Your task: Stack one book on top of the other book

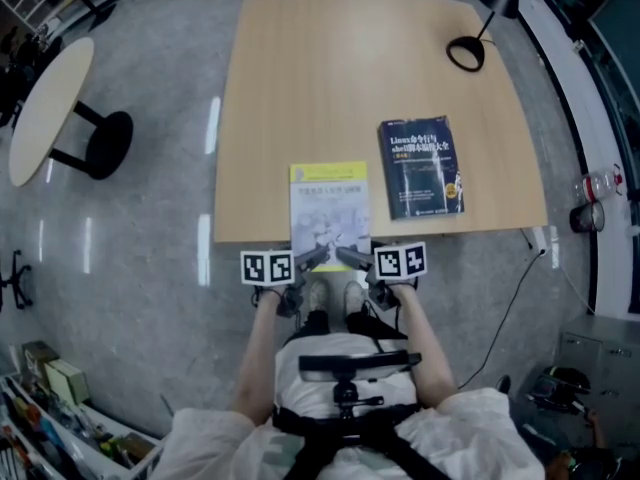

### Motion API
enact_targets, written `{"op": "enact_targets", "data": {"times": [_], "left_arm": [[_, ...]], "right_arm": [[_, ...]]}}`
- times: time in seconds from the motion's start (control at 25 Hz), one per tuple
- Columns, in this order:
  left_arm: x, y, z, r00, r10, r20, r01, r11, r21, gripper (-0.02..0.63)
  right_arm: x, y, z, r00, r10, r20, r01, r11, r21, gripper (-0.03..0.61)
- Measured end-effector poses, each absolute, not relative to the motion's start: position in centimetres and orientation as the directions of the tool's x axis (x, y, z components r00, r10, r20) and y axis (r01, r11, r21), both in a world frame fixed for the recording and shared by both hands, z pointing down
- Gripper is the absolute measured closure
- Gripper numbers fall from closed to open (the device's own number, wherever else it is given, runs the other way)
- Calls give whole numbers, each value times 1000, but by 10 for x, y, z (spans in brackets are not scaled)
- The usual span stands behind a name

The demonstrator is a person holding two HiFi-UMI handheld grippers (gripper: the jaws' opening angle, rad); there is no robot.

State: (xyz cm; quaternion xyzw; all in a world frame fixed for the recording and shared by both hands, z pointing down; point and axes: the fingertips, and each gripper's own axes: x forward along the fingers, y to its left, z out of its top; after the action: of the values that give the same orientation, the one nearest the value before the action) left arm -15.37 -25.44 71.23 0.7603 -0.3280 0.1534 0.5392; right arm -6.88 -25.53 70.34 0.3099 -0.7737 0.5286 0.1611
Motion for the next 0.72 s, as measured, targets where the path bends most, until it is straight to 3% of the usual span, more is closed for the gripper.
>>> {"op": "enact_targets", "data": {"times": [0.28,0.36,0.72], "left_arm": [[-149,-254,717,760,-295,579,-637,-159,754,308],[-148,-254,717,763,-299,573,-630,-148,762,308],[-153,-255,697,704,-364,609,-704,-254,663,394]], "right_arm": [[-88,-251,706,-789,-246,563,-613,262,-745,222],[-89,-251,705,-798,-240,553,-601,234,-764,258],[-89,-251,687,-779,-296,552,-624,283,-729,328]]}}
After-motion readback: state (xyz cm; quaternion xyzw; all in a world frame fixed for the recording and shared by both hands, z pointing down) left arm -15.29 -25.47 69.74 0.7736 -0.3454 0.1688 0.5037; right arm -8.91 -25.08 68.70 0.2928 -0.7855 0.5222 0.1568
